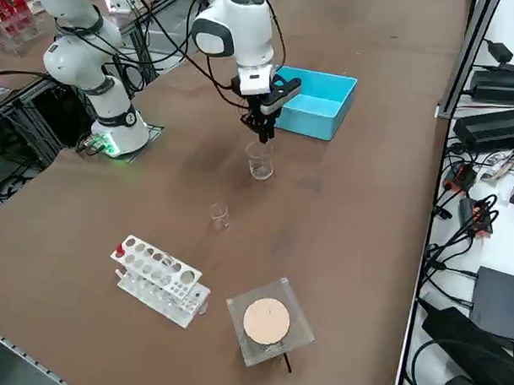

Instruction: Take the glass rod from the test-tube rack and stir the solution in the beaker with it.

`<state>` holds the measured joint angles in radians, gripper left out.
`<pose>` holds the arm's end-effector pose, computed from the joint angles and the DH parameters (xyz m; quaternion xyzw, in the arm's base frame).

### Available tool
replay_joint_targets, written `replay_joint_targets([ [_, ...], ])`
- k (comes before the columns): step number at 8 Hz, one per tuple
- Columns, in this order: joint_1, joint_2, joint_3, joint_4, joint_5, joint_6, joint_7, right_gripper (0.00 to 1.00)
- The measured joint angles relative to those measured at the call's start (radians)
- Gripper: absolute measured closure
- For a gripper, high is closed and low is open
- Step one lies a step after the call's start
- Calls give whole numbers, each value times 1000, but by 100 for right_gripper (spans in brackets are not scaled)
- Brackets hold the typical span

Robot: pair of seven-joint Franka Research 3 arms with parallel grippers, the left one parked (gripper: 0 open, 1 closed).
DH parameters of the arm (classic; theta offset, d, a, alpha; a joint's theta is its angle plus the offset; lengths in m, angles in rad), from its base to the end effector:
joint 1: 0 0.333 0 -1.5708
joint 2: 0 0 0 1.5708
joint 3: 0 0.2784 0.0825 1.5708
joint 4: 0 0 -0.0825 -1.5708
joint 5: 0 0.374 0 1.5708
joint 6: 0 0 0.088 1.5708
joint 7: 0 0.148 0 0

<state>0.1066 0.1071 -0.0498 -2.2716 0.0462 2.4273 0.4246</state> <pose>0.5241 0.0309 0.2442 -0.9795 0.1994 -0.0206 0.0183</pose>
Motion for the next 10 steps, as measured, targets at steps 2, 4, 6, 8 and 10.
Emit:
replay_joint_targets([
  [2, -14, 0, -12, 0, 0, 2, 0, 91],
  [4, -41, 0, -17, 0, -4, 2, -1, 91],
  [6, -64, -3, -18, 0, -8, -12, -19, 91],
  [8, -68, -25, -18, 0, -9, -98, -33, 91],
  [10, -65, -47, -15, -1, -9, -158, -33, 91],
])
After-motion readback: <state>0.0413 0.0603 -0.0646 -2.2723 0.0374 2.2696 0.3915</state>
